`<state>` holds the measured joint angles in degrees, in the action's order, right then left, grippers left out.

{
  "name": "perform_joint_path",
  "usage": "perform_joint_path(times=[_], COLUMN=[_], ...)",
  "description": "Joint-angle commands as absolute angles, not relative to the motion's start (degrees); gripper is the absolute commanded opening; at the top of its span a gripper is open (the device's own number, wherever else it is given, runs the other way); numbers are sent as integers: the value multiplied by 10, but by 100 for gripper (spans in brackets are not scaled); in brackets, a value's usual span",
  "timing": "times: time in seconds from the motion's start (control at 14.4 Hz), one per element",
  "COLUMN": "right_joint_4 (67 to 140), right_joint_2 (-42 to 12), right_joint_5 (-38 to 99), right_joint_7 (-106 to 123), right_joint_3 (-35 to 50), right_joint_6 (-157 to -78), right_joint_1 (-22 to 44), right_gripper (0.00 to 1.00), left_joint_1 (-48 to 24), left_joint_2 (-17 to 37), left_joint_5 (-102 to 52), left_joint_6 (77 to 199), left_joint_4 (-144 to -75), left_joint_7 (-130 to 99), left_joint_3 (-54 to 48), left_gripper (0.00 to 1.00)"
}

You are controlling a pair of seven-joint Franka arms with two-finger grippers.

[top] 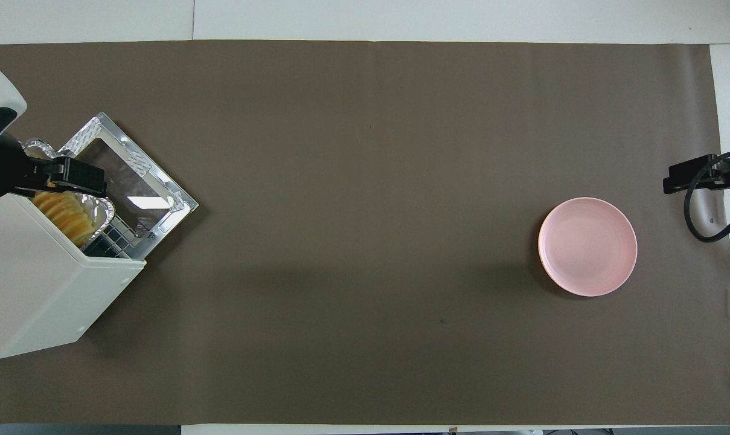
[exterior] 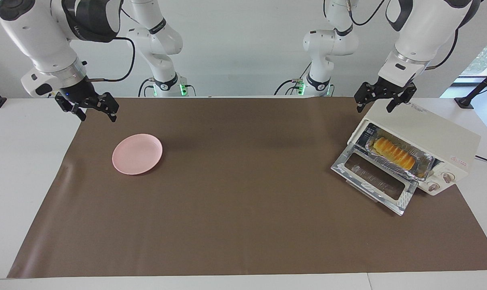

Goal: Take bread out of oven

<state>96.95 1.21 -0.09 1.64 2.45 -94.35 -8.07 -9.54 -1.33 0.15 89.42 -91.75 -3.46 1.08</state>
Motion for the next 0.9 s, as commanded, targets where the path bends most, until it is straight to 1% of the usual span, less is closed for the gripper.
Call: perform_joint_path(times=[0.0, 0.83], right_joint_4=[985, 985], right_joint_2=[26, 26], right_joint_5=[-13, -13], right_joint_7=[11, 11], right_joint_3=[30, 30], right_joint_6=[-949, -948], right_joint_1=[-84, -88], right_gripper=[100, 100], left_joint_1=[-97, -101], left_joint_2=[-24, -14], left_joint_5=[0, 14], left_joint_6=[904, 916], left_joint_4=[-927, -919], left_joint_7=[-28, -26], left_joint_3=[14, 17], left_gripper=[100, 100])
